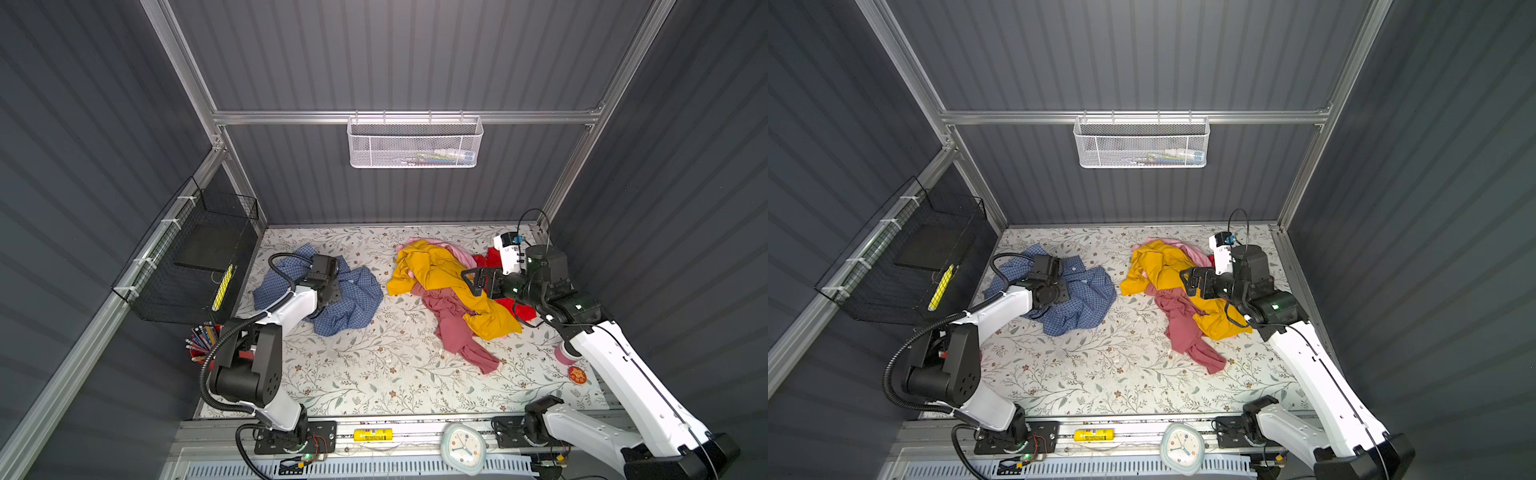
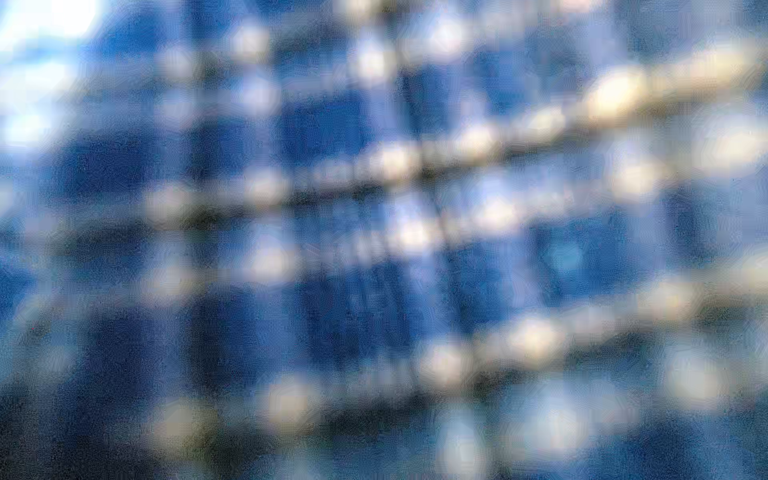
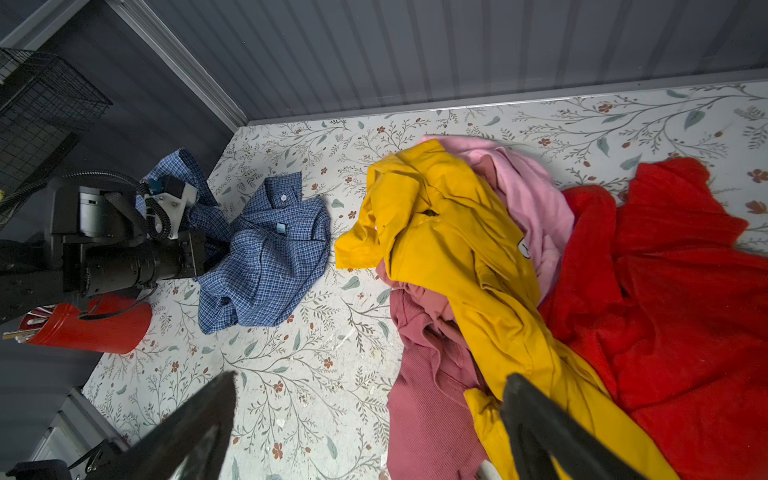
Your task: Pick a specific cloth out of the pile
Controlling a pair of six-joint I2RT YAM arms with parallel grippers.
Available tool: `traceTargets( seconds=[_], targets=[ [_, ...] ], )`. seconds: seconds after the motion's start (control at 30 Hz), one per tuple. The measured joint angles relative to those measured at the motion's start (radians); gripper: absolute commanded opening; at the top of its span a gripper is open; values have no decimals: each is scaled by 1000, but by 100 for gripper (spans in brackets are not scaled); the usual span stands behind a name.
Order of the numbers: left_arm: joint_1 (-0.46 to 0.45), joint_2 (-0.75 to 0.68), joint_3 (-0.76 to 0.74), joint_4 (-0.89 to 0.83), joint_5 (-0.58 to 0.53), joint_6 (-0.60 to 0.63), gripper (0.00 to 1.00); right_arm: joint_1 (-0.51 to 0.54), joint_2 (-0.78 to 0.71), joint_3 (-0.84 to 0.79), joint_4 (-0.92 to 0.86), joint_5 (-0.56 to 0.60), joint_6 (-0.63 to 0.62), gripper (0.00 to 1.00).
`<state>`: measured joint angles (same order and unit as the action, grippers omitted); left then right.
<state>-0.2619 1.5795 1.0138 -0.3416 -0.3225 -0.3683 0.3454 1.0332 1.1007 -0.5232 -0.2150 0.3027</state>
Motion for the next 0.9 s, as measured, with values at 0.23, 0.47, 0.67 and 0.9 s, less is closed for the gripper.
traceTargets(
  seconds=[0.23, 0.47, 0.67, 0.9],
  targets=[
    [-55, -43, 122, -43, -233, 130, 0, 0, -13, -13, 0, -3, -1, 99],
    [-125, -6, 130, -57, -399, 243, 0, -1, -13, -17, 0, -6, -1, 99],
    [-314, 180, 125, -71, -645, 302, 1, -1, -13, -30, 1, -6, -2, 99],
    [-417, 374, 137, -211, -748, 232, 20, -7, -22, -47, -3, -5, -21, 99]
  ],
)
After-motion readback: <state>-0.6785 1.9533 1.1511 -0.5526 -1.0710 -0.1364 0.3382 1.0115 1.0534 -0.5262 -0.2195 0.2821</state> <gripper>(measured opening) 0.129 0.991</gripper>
